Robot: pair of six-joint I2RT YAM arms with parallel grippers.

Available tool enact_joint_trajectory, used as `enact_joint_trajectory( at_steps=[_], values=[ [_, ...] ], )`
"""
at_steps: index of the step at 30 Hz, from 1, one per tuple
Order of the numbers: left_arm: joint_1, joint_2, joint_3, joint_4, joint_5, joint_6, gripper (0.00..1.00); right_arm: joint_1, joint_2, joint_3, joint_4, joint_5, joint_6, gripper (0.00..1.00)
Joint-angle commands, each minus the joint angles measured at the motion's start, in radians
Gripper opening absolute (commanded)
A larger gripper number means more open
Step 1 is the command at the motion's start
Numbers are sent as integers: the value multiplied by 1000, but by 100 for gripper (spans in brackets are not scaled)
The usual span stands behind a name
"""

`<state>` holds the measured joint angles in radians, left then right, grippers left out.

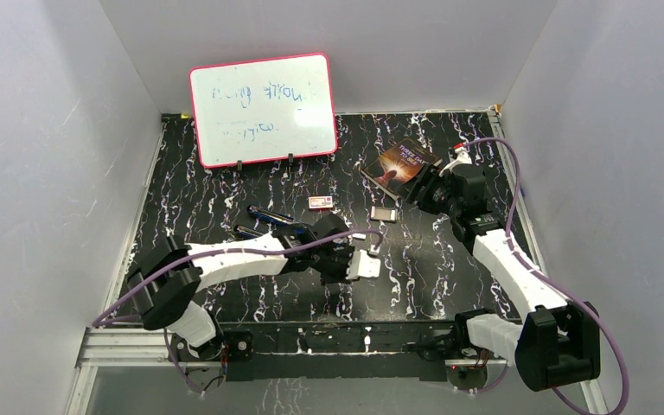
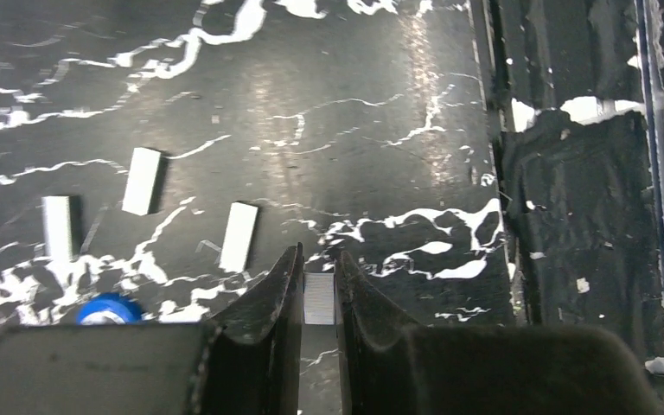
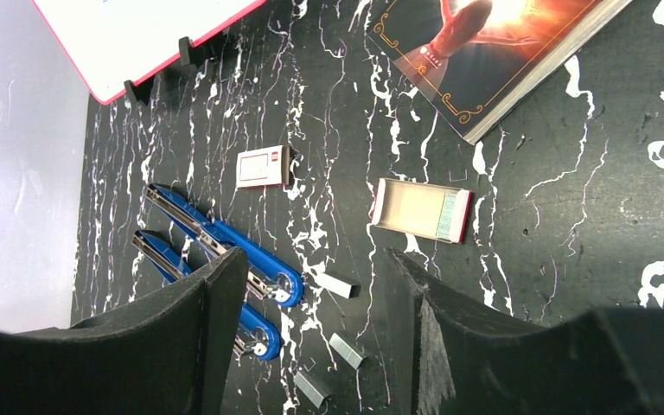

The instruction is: Load the staples into the stapler

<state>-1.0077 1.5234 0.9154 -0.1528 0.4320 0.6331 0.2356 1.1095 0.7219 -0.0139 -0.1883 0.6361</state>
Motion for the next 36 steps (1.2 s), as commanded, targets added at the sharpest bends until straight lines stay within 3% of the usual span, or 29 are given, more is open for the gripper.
enact_joint_trajectory(
  at_steps=[1, 13, 17, 27, 36],
  values=[
    [-39, 43, 48, -42, -29, 39, 0, -5, -36, 2, 28, -25, -22, 67],
    [-69, 190, 109, -50, -133, 84, 0, -4, -56, -15, 44, -45, -13, 67],
    [-72, 207, 111, -55, -144, 98, 6, -4, -62, -19, 39, -37, -16, 68],
    [-75, 173, 117, -57, -122, 90, 39, -4, -114, -44, 35, 67, -17, 71],
    [-66, 29, 132, 0, -150, 10, 45, -5, -194, -46, 53, 137, -69, 84]
  ],
)
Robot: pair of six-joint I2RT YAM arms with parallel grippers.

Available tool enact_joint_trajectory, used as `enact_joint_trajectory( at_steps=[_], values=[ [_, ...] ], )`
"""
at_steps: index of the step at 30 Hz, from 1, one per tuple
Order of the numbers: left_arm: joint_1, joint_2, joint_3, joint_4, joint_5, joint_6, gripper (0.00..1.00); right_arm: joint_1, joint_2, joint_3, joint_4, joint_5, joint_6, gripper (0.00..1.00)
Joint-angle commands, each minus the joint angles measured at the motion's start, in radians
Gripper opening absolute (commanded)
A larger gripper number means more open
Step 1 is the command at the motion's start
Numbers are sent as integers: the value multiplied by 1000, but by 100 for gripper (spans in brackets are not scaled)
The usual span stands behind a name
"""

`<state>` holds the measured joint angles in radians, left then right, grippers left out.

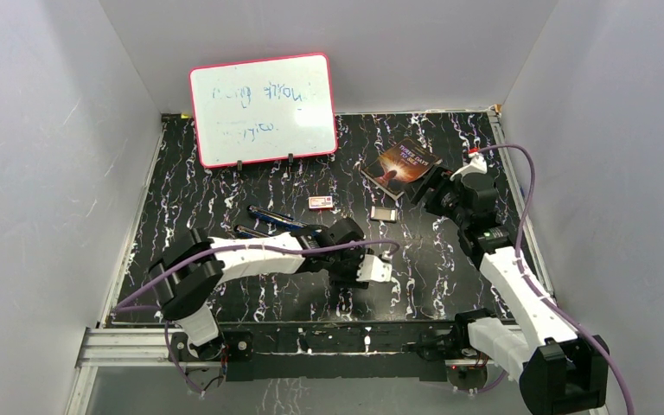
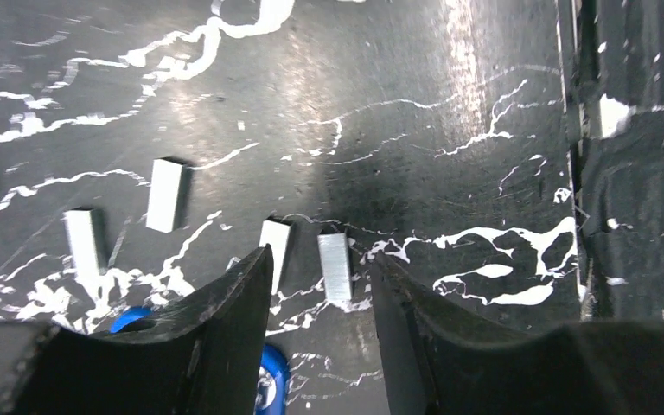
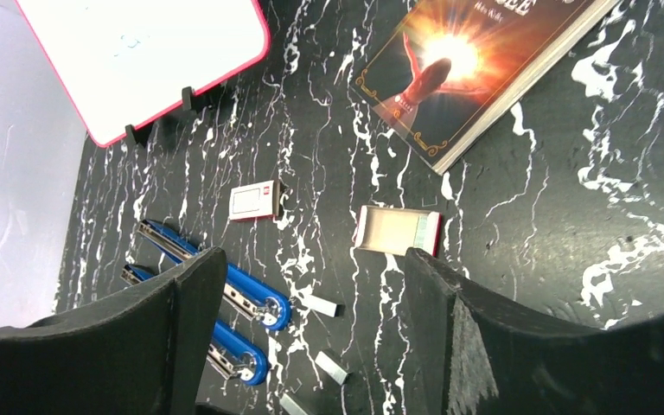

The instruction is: Load the staples into the stapler

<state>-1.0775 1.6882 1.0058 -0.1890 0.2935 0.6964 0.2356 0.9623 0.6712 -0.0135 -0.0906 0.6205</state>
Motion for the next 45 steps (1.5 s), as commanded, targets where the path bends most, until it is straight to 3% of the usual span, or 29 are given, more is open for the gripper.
enact_joint_trajectory(
  at_steps=[1, 6, 8, 10, 13, 17, 20, 31, 38, 45],
  values=[
    [13, -165, 36, 63, -21, -81, 47, -5, -55, -1, 62, 37, -77, 86],
    [104, -302, -22, 206, -57, -261, 60, -5, -71, -32, 89, -13, -202, 89],
    [210, -368, -35, 257, -97, -453, 60, -5, -72, -41, 104, -108, -250, 88],
    [297, -433, -33, 236, -164, -608, 63, -4, -108, -78, 148, -140, -284, 87],
    [387, -499, -71, 271, -214, -756, 77, -5, -147, -121, 199, -105, -315, 86],
    [585, -440, -12, 191, -157, -905, 81, -5, -187, -214, 341, -97, -299, 84],
    [631, -422, -6, 196, -138, -914, 82, -5, -205, -241, 355, -124, -317, 85],
    [641, -341, 51, 170, -181, -815, 90, -5, -173, -314, 484, -140, -334, 83],
    [642, -335, 25, 222, -212, -780, 94, 2, -143, -359, 555, -255, -387, 82],
    [646, -324, -8, 239, -234, -762, 96, 130, -120, -367, 545, -250, -493, 80]
  ],
)
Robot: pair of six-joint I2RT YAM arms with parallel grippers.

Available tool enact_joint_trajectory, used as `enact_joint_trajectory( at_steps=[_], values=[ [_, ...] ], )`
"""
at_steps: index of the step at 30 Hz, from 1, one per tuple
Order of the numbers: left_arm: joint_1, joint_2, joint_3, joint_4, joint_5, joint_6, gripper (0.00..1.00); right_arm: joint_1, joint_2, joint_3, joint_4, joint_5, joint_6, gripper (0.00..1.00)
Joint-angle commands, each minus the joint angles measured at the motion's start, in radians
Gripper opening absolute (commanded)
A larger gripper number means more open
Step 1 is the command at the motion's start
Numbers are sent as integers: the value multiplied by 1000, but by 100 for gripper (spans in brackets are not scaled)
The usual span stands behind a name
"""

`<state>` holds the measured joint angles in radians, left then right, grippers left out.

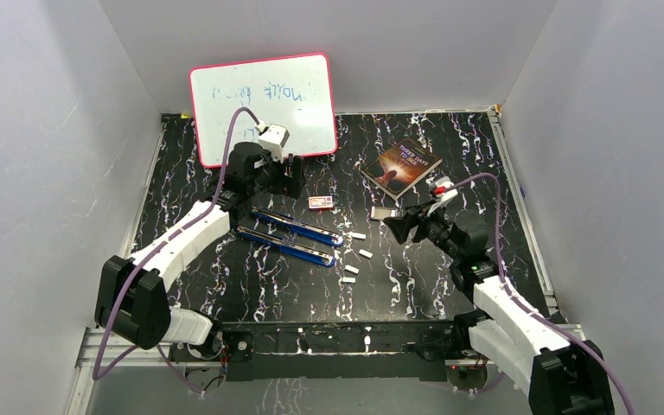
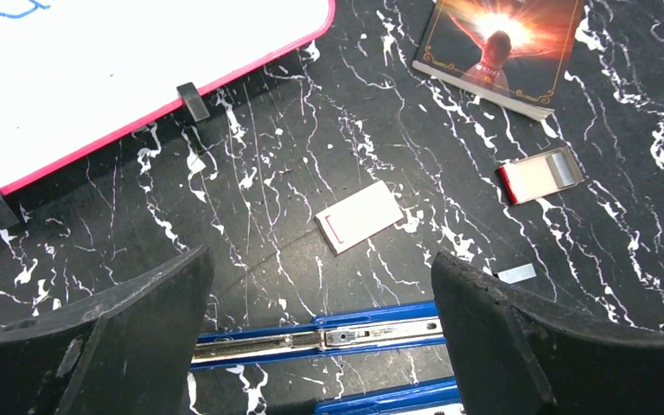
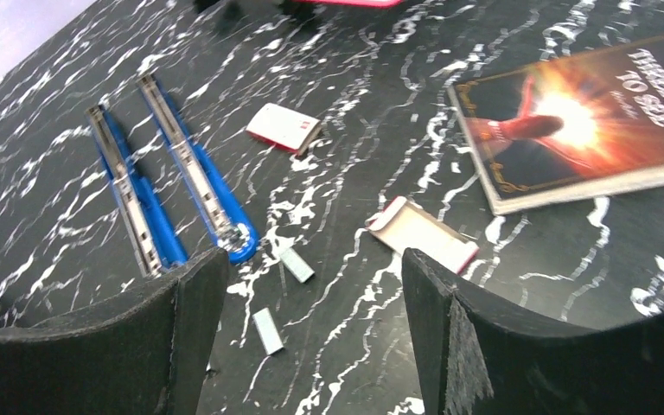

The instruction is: Load the staples into the stapler

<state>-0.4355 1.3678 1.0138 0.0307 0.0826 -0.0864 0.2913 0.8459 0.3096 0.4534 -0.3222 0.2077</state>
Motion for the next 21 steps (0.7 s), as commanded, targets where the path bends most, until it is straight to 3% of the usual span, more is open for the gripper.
enact_joint_trajectory(
  at_steps=[1, 11, 21],
  values=[
    [4, -4, -19, 20, -22, 23, 96, 100, -3, -7, 74, -11, -92, 80],
    [9, -4, -29, 29, -10, 28, 98, 434, -36, -99, 119, 158, -94, 78],
    [12, -24, -41, 31, -25, 45, 98, 666, -13, -190, 176, 324, -102, 75]
  ],
)
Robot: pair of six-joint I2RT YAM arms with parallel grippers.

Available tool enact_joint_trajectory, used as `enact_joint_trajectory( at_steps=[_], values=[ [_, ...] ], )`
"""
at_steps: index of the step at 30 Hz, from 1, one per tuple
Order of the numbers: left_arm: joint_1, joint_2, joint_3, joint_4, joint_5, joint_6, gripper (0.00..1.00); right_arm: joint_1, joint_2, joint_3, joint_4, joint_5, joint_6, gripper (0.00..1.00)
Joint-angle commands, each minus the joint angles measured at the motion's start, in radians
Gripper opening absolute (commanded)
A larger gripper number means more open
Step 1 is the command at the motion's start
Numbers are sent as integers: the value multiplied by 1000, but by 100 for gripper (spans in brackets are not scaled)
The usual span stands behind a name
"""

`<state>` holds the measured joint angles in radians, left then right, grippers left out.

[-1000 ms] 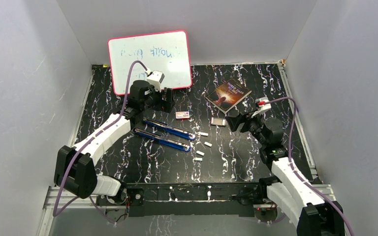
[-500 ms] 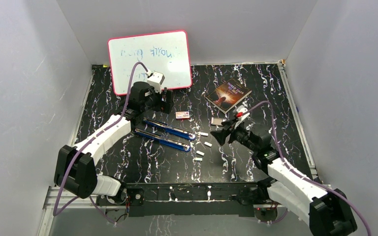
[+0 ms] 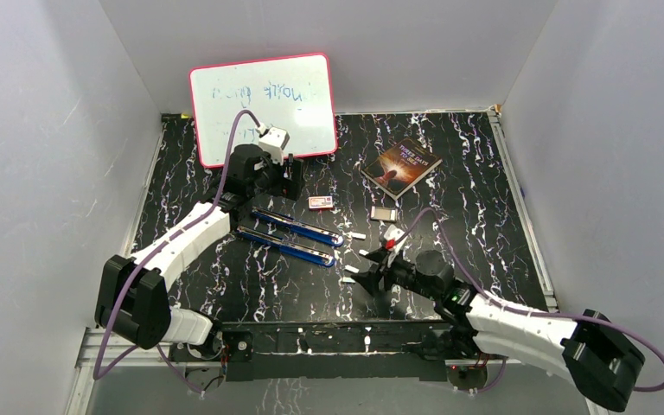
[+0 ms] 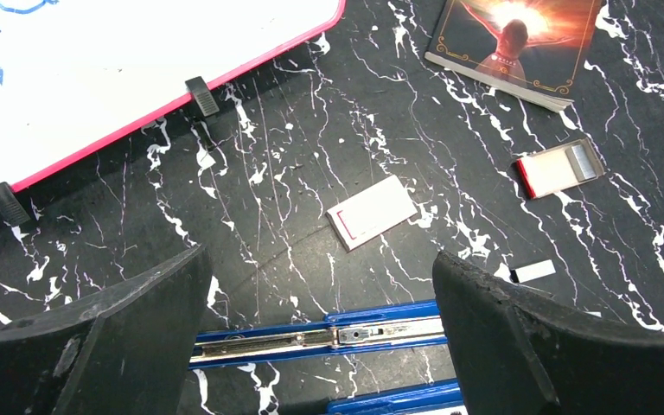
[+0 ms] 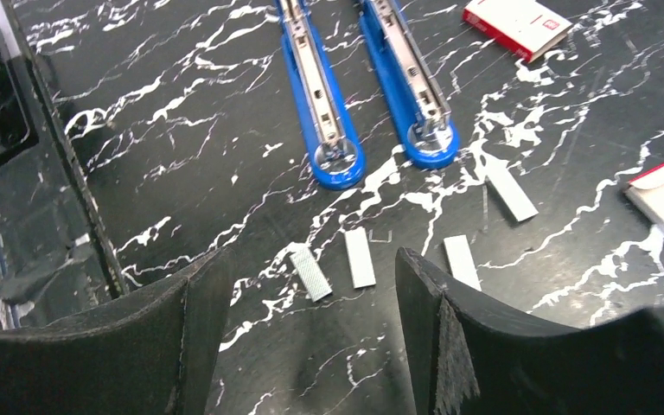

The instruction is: Load the staples into the stapler

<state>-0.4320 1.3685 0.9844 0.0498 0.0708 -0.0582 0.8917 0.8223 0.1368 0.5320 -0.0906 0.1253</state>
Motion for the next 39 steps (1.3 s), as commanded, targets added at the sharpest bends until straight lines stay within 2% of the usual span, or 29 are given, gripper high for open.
enact_joint_trajectory(
  at_steps=[1, 8, 20, 29, 39],
  values=[
    [10, -23, -13, 12, -14, 18, 98, 84, 13, -31, 111, 105, -19, 75],
    [15, -14, -9, 10, -12, 18, 98, 115, 7, -85, 131, 97, -49, 73],
    [19, -18, -7, 6, -9, 23, 98, 118, 134, -56, 130, 76, -94, 71],
    [22, -25, -7, 1, -14, 27, 98, 118, 133, -42, 92, 125, 47, 76],
    [27, -16, -3, -2, -11, 30, 98, 119, 132, -76, 83, 204, 127, 76]
  ],
)
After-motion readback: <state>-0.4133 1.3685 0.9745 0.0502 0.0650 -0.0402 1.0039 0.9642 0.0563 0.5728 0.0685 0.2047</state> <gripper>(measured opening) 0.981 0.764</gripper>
